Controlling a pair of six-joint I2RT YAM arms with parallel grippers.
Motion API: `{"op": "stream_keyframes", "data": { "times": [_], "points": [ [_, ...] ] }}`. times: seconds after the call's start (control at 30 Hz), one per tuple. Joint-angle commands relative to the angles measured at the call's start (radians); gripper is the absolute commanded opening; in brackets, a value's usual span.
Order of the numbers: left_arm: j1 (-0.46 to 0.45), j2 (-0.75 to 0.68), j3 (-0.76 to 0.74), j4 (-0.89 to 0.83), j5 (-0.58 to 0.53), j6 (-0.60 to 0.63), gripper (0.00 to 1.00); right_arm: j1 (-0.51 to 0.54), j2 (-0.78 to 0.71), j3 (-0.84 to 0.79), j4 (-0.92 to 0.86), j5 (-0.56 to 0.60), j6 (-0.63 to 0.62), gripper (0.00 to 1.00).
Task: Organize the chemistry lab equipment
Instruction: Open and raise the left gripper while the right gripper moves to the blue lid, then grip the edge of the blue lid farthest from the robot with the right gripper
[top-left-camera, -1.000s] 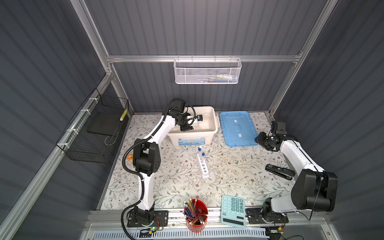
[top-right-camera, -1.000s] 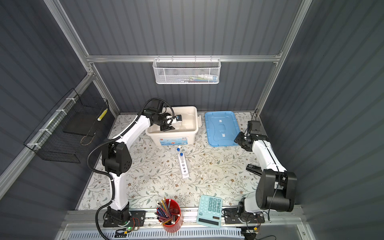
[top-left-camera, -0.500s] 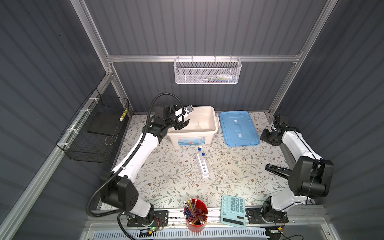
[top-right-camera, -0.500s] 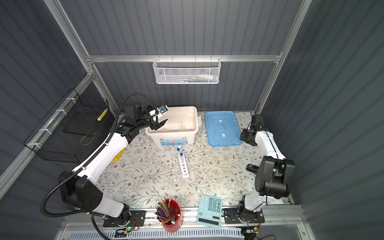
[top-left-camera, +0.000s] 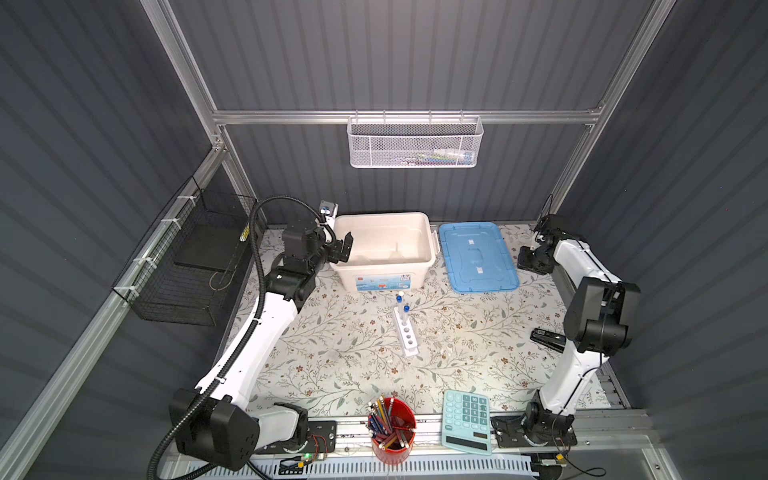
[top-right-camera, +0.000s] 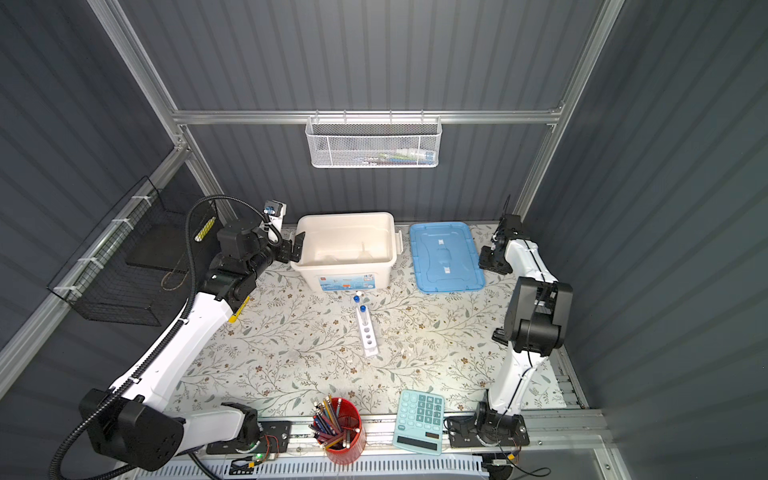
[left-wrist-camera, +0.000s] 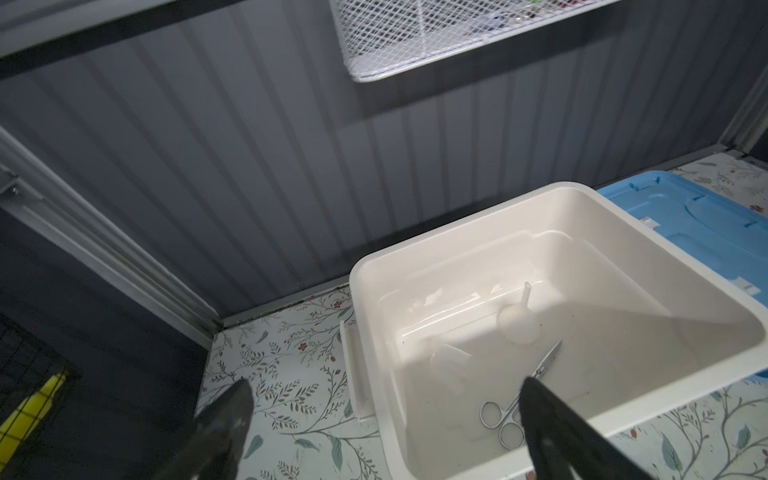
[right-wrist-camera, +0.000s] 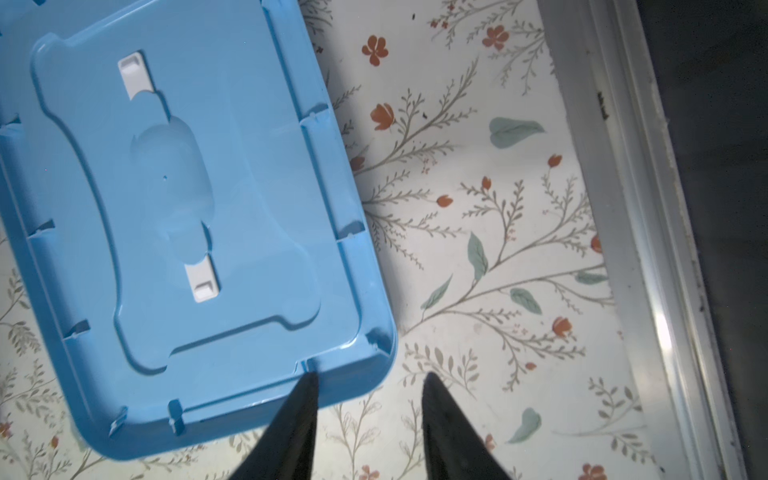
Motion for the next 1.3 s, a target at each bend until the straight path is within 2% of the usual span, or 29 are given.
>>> {"op": "stream_keyframes", "data": {
  "times": [0.0, 0.2, 0.4, 0.57, 0.77, 1.07, 1.27],
  "points": [
    [0.054, 0.027, 0.017, -0.049, 0.055, -0.165, 1.00, -0.002, 0.052, 0.057, -0.043, 0.019, -0.051, 0.42],
    [0.109, 0.085, 0.039, -0.073, 0.142, -0.247, 1.00, -0.001, 0.113, 0.101, -0.037, -0.006, -0.072, 0.41],
    [0.116, 0.102, 0.055, -0.074, 0.197, -0.245, 1.00, 0.000, 0.166, 0.124, -0.038, -0.012, -0.091, 0.37],
    [0.117, 0.059, -0.016, 0.016, 0.221, -0.240, 1.00, 0.002, 0.198, 0.127, -0.027, -0.016, -0.098, 0.34],
    [0.116, 0.062, -0.014, -0.008, 0.204, -0.215, 1.00, 0.003, 0.241, 0.177, -0.017, 0.000, -0.100, 0.33],
    [0.117, 0.077, -0.019, -0.013, 0.203, -0.206, 1.00, 0.006, 0.362, 0.349, -0.090, -0.014, -0.077, 0.33],
    [0.117, 0.087, -0.010, -0.017, 0.193, -0.196, 1.00, 0.030, 0.421, 0.420, -0.142, 0.017, -0.080, 0.31]
  ]
}}
